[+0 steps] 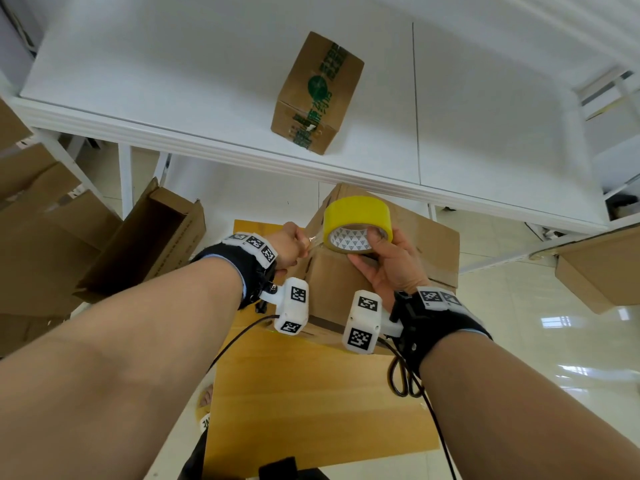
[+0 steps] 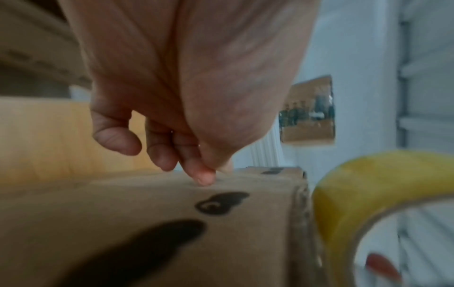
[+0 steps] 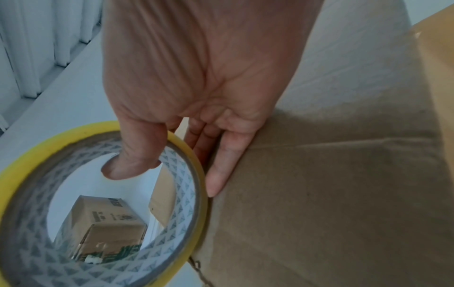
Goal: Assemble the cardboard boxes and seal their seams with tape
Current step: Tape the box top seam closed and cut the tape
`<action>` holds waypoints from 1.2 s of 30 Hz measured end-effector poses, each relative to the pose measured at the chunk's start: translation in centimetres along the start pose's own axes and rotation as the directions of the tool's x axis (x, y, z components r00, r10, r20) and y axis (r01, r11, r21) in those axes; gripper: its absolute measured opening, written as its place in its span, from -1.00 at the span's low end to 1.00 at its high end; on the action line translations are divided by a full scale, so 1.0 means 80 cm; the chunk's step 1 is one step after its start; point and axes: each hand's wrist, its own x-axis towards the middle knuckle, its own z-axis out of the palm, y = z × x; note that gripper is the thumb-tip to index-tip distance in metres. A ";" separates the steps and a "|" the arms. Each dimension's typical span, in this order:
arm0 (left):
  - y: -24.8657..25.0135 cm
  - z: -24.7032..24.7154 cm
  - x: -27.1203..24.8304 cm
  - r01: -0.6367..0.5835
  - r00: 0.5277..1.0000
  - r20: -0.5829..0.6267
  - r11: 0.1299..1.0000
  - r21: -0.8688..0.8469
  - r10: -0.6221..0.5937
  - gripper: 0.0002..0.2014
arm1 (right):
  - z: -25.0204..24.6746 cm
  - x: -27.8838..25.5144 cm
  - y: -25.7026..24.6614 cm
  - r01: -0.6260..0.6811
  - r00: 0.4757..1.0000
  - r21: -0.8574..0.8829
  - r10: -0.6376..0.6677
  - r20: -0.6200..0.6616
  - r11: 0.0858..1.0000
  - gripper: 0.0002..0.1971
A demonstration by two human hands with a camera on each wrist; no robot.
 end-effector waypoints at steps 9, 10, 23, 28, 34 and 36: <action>-0.025 0.003 -0.009 0.146 0.989 -0.052 0.825 0.545 -0.141 -0.53 | -0.003 -0.001 -0.001 -0.003 1.000 0.006 0.003 0.003 1.000 -0.80; -0.031 0.004 -0.010 0.165 0.985 -0.034 0.850 0.501 -0.171 -0.58 | -0.003 0.000 0.000 -0.003 1.000 0.004 0.003 0.003 1.000 -0.80; 0.014 -0.009 -0.033 -0.239 0.950 0.165 0.956 -0.168 0.267 -0.25 | -0.002 0.002 0.002 0.019 1.000 -0.026 -0.019 0.000 0.999 -0.75; 0.011 0.004 -0.027 -0.344 0.926 0.178 0.939 0.025 0.334 0.24 | 0.003 0.000 0.003 0.027 1.000 -0.010 -0.027 0.015 1.000 -0.72; 0.017 -0.027 -0.029 -0.335 0.937 0.091 0.941 -0.041 0.337 0.02 | 0.039 0.006 0.008 0.014 0.999 -0.050 -0.011 0.045 0.999 -0.81; 0.021 -0.046 -0.032 -0.341 0.937 0.070 0.939 -0.038 0.343 -0.08 | 0.056 0.008 0.008 0.011 0.998 -0.048 -0.008 0.062 0.999 -0.82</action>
